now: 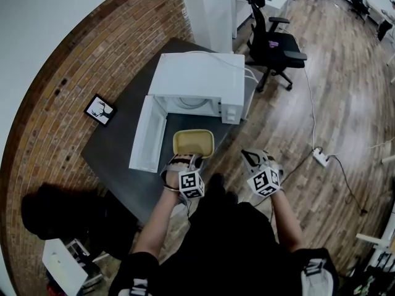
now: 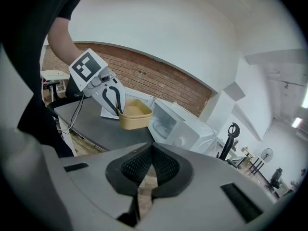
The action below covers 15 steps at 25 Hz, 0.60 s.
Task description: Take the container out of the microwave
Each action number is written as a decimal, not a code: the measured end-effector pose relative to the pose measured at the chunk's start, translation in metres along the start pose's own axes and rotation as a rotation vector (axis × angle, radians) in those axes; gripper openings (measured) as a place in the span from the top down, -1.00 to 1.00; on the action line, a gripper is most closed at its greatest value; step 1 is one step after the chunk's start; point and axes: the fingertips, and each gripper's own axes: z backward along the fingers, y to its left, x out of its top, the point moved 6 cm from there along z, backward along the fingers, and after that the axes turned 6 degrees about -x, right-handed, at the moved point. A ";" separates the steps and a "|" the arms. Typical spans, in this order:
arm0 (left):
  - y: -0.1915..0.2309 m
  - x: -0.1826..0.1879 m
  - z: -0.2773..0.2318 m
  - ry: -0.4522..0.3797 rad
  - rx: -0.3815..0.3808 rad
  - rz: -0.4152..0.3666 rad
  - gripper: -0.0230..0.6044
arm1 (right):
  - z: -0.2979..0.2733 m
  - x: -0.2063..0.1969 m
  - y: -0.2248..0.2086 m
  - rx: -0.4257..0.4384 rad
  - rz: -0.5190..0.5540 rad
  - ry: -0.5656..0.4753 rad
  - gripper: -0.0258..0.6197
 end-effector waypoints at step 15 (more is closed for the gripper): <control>-0.038 0.007 0.013 0.015 -0.022 0.044 0.84 | 0.013 -0.005 0.021 0.042 0.026 -0.008 0.92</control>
